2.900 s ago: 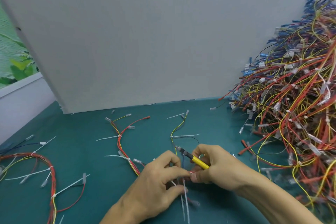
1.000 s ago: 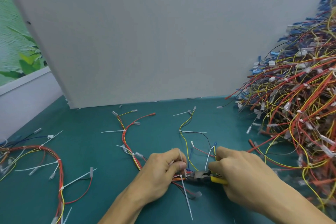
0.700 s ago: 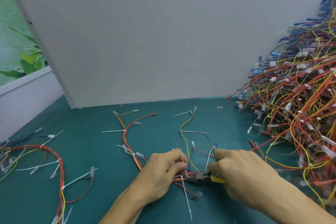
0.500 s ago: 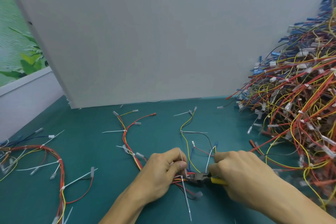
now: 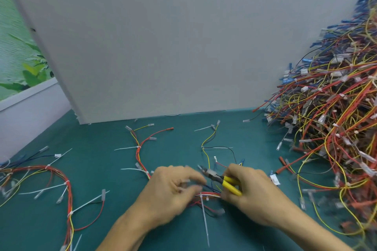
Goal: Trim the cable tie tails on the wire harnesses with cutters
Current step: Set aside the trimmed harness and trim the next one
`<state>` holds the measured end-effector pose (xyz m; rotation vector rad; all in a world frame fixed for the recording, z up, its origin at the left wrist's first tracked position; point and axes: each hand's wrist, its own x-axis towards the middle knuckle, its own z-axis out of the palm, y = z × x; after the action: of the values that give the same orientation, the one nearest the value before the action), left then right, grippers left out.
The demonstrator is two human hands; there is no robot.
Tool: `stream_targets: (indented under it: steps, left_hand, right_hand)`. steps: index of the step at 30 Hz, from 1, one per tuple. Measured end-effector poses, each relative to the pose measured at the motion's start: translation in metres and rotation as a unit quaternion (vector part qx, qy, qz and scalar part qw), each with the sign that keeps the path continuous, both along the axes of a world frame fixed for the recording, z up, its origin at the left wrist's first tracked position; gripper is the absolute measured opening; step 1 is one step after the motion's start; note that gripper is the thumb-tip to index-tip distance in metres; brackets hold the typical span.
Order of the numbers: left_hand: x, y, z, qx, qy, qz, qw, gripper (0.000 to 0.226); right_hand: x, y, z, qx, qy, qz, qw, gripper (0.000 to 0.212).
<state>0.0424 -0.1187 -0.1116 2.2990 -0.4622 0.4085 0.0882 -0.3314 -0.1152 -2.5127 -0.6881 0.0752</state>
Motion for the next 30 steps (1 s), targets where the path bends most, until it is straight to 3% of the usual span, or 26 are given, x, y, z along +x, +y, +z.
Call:
stream_targets:
  steps: [3,6,12,17,20,24,30]
  left_hand:
    - [-0.004,0.005,-0.001,0.226,-0.05,-0.06,0.971,0.031]
    - [-0.003,0.008,-0.009,0.257,-0.063,-0.073,0.962,0.037]
    - [0.004,-0.002,-0.021,0.219,-0.181,-0.055,0.957,0.008]
    - [0.001,-0.005,-0.02,0.047,-0.014,0.003,0.999,0.005]
    - [0.004,-0.006,-0.017,-0.008,0.083,0.036,0.996,0.023]
    - [0.005,-0.001,-0.014,-0.046,0.14,0.035,0.989,0.02]
    - [0.006,0.002,-0.015,-0.065,0.147,0.034,0.986,0.024]
  right_hand:
    - [0.006,-0.004,0.0,0.022,0.011,-0.015,1.0,0.017]
    - [0.006,-0.005,0.001,0.024,0.027,-0.015,0.999,0.019]
    - [0.009,-0.007,0.006,0.016,0.039,-0.008,0.999,0.011]
    - [0.008,-0.009,0.011,0.001,0.054,-0.001,0.999,0.01]
    - [0.007,-0.01,0.013,-0.014,0.063,0.003,0.998,0.01]
    - [0.003,-0.011,0.019,-0.054,0.054,0.009,0.997,0.003]
    - [-0.008,-0.008,0.026,-0.205,-0.104,0.017,0.973,0.016]
